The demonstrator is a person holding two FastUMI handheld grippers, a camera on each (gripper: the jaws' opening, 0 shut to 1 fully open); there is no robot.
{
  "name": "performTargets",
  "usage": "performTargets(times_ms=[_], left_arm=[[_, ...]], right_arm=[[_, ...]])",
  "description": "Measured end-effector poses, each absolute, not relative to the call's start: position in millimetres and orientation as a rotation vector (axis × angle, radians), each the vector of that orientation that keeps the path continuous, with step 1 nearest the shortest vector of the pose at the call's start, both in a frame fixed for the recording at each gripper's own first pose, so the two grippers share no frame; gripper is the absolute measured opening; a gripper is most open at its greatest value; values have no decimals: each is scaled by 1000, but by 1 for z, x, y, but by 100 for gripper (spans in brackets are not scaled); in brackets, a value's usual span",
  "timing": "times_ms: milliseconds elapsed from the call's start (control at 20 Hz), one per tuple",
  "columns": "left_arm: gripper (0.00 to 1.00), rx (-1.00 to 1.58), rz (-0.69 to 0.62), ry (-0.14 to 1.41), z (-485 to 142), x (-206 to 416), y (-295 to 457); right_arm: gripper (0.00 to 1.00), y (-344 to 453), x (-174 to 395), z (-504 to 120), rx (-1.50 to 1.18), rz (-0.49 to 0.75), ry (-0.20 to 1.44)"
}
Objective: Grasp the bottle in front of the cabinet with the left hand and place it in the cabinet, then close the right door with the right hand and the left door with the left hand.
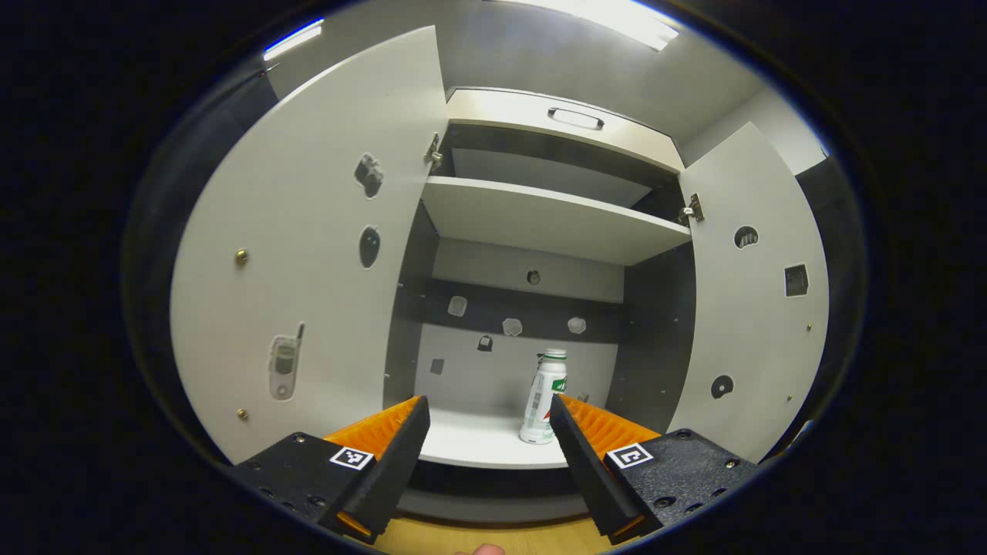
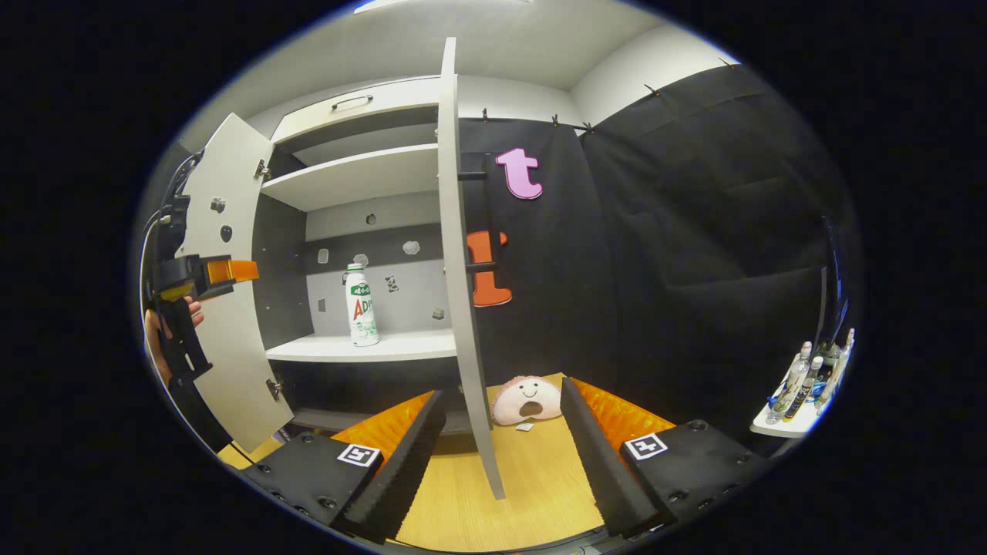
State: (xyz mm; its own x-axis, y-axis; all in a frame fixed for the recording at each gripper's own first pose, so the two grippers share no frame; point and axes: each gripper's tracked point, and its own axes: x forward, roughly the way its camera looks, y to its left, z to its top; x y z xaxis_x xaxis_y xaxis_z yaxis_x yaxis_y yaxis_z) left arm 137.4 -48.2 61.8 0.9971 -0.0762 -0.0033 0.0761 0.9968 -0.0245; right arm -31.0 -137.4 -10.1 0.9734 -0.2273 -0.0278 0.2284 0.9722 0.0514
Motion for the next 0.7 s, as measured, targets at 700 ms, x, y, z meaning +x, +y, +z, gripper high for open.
performTargets(times_ms=[700], left_arm=[[95, 29, -7, 79, -34, 9, -30]], right_arm=[[99, -91, -18, -26, 61, -115, 63]])
